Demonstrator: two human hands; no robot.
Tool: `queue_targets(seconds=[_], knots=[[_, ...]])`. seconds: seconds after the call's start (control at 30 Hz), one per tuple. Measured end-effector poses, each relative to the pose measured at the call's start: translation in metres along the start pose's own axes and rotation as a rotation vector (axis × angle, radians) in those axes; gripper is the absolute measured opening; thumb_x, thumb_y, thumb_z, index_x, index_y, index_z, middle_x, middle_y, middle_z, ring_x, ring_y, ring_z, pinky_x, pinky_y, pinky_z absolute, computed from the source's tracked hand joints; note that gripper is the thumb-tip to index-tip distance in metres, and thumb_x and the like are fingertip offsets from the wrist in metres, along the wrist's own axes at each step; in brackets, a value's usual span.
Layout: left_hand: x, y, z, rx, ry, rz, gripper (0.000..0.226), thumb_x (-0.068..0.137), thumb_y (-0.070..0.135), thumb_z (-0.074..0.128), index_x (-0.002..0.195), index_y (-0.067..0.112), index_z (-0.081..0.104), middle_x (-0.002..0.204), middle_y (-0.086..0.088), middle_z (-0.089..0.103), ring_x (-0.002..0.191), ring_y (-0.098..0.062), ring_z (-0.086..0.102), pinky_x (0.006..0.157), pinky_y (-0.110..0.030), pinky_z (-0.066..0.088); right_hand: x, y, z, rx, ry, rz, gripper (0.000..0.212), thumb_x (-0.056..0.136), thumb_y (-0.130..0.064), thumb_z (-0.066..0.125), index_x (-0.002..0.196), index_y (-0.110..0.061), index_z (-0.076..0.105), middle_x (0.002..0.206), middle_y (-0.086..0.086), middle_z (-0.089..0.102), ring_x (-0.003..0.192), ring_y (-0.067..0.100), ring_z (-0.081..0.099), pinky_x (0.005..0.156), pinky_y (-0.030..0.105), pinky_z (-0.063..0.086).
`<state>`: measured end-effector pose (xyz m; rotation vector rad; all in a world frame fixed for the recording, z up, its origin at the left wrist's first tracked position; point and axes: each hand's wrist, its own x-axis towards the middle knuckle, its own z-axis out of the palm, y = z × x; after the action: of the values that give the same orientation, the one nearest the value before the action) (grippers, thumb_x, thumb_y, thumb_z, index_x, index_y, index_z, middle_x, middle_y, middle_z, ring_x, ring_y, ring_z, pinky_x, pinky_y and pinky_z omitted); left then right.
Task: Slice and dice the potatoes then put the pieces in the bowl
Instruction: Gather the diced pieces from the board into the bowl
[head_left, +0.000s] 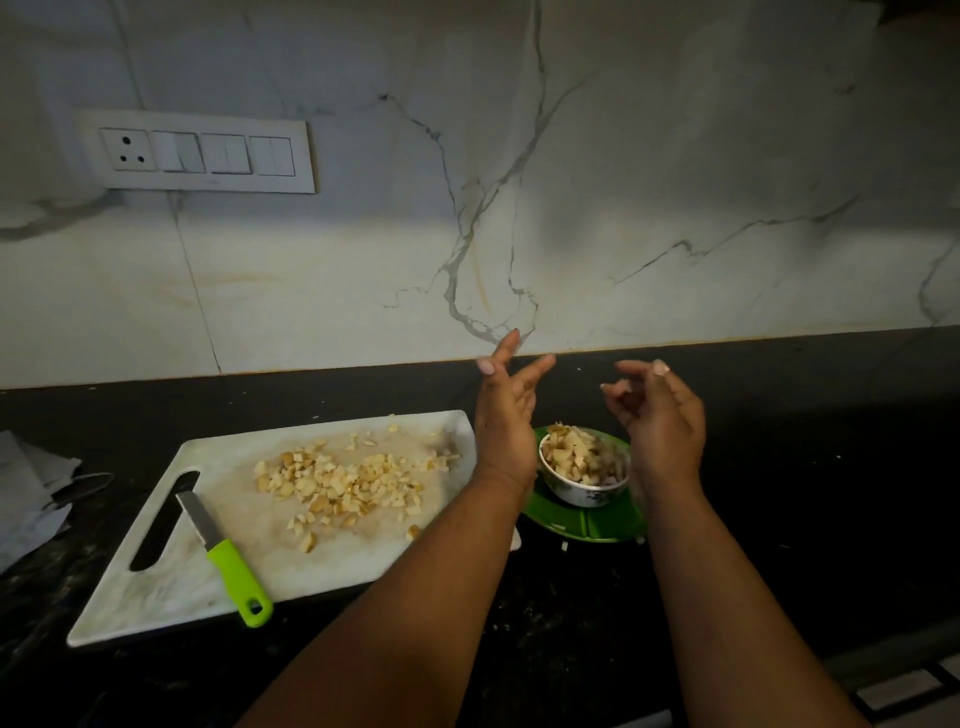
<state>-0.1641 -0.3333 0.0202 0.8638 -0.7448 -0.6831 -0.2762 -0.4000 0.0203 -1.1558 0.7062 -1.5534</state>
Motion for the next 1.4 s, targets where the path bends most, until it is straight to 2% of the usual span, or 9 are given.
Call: queue_targets(seconds=[0.23,0.37,0.5,0.6,0.77,0.97,1.1,1.23,1.4], knots=[[-0.005,0.071,-0.059,0.276,-0.041,0.045,0.05,0.087,0.061,0.053,0.117,0.026,0.071,0.118,0.004,0.077,0.119,-0.006,0.068,0.114,-0.042,0.046,-0.019,-0.034,0.032,0.291,-0.064,0.215,0.017,0.098,-0.011,0.052,0.099,-0.007,0.068,0.072,0.006,0.06,0.076,0.019,0.064,0.084,0.036,0.057],[0.008,0.108,-0.136,0.488,0.045,0.028,0.019,0.098,0.042,0.065,0.107,0.028,0.075,0.107,0.006,0.08,0.109,-0.009,0.072,0.104,-0.036,0.053,-0.055,-0.032,0.098,0.028,-0.326,0.214,0.024,0.096,-0.007,0.052,0.086,-0.015,0.072,0.069,0.006,0.064,0.074,0.019,0.065,0.083,0.037,0.057],[0.012,0.111,-0.198,0.64,0.23,0.141,0.017,0.1,0.041,0.066,0.093,0.03,0.077,0.092,0.012,0.079,0.093,0.0,0.071,0.086,-0.022,0.05,-0.094,0.019,0.149,-0.619,-0.714,0.109,0.017,0.091,-0.021,0.06,0.084,-0.026,0.074,0.085,-0.007,0.073,0.084,0.009,0.066,0.079,0.028,0.05],[0.013,0.097,-0.231,0.802,0.262,0.188,0.03,0.094,0.056,0.067,0.092,0.029,0.078,0.086,0.018,0.077,0.084,0.005,0.069,0.081,-0.025,0.052,-0.108,0.052,0.16,-0.995,-0.729,-0.052,0.031,0.089,-0.035,0.062,0.117,-0.026,0.07,0.117,-0.007,0.069,0.109,0.013,0.064,0.094,0.027,0.049],[0.012,0.089,-0.235,0.911,0.18,-0.061,0.064,0.096,0.074,0.047,0.13,0.025,0.071,0.131,0.003,0.07,0.125,-0.016,0.062,0.103,-0.034,0.046,-0.097,0.056,0.152,-1.204,-0.651,-0.04,0.058,0.095,-0.051,0.054,0.138,-0.013,0.054,0.139,0.005,0.058,0.127,0.023,0.053,0.102,0.031,0.042],[0.009,0.086,-0.221,0.895,0.056,-0.225,0.085,0.095,0.08,0.03,0.147,0.02,0.058,0.155,-0.004,0.053,0.145,-0.024,0.047,0.116,-0.037,0.033,-0.118,0.06,0.165,-1.085,-0.797,0.043,0.053,0.097,-0.044,0.05,0.14,-0.012,0.052,0.141,0.004,0.054,0.129,0.023,0.05,0.101,0.032,0.039],[0.012,0.08,-0.22,0.745,0.051,-0.235,0.129,0.054,0.113,0.023,0.14,0.024,0.063,0.144,0.001,0.062,0.136,-0.016,0.054,0.118,-0.042,0.036,-0.118,0.064,0.169,-0.899,-0.846,0.055,0.03,0.09,-0.029,0.054,0.116,-0.023,0.067,0.106,-0.01,0.068,0.104,0.016,0.062,0.083,0.027,0.046],[0.018,0.086,-0.228,0.602,0.159,-0.165,0.122,0.063,0.108,0.023,0.141,0.024,0.064,0.138,0.003,0.067,0.132,-0.013,0.057,0.116,-0.042,0.036,-0.084,0.062,0.177,-0.924,-0.68,0.102,0.046,0.094,-0.028,0.054,0.139,-0.02,0.057,0.14,-0.001,0.058,0.129,0.016,0.052,0.108,0.031,0.04],[0.024,0.085,-0.238,0.441,0.177,-0.212,0.099,0.08,0.09,0.021,0.146,0.026,0.058,0.143,-0.003,0.064,0.138,-0.018,0.052,0.123,-0.049,0.03,-0.07,0.068,0.196,-1.025,-0.839,0.189,0.044,0.096,-0.028,0.051,0.137,-0.013,0.058,0.145,0.006,0.052,0.133,0.023,0.048,0.11,0.036,0.036]])
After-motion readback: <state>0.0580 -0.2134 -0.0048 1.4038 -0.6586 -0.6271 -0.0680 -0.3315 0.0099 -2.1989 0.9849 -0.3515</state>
